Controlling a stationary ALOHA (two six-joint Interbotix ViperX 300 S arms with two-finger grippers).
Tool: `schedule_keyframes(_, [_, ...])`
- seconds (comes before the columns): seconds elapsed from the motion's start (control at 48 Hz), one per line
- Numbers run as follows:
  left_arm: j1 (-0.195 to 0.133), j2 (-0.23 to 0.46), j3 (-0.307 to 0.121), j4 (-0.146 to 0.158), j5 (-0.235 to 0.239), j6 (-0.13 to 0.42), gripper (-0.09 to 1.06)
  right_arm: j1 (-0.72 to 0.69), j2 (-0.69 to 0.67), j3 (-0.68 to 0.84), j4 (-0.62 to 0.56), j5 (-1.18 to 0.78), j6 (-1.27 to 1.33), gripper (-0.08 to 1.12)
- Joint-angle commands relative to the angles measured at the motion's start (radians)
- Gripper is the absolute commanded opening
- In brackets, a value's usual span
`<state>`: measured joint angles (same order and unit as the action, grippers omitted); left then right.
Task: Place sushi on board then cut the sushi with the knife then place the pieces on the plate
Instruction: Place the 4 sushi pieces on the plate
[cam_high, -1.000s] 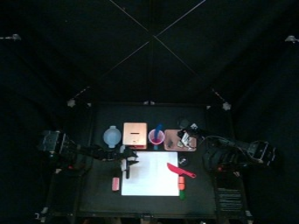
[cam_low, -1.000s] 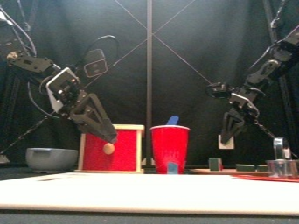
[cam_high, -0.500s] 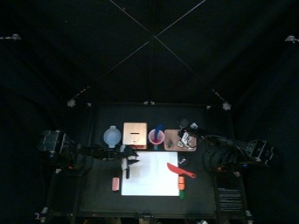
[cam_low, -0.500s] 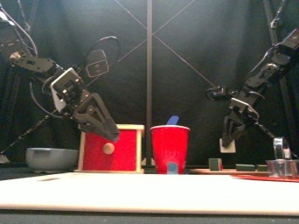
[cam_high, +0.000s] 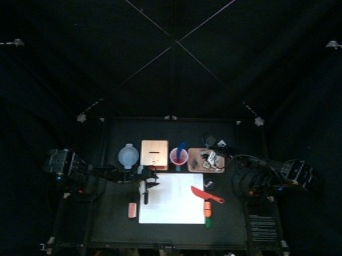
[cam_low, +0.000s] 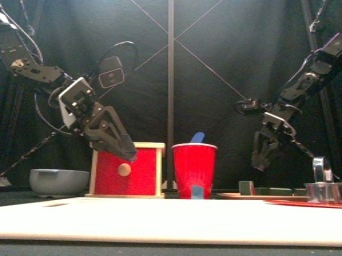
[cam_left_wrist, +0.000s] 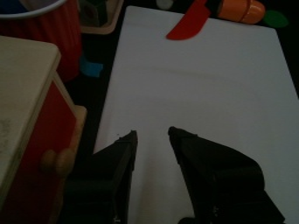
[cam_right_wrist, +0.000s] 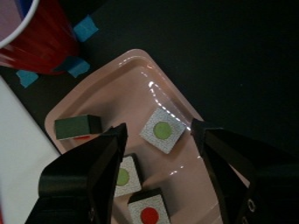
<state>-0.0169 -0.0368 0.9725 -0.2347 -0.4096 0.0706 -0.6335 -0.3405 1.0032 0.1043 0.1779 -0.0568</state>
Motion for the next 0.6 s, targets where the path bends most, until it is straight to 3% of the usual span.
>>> schedule_keyframes(0.021, [0.002,-0.015,-0.020,0.000,-0.003,-0.002,0.76,0.026,-0.020,-0.026,0.000,-0.008,0.000,0.92])
schedule_keyframes(0.479, [-0.002,-0.015,-0.020,0.000,0.014,-0.002,0.76,0.104,-0.015,-0.021,-0.006,-0.008,0.002,0.92])
schedule_keyframes(0.604, [-0.003,-0.015,-0.026,-0.003,0.044,-0.005,0.76,0.117,-0.015,-0.023,-0.006,-0.008,0.002,0.92])
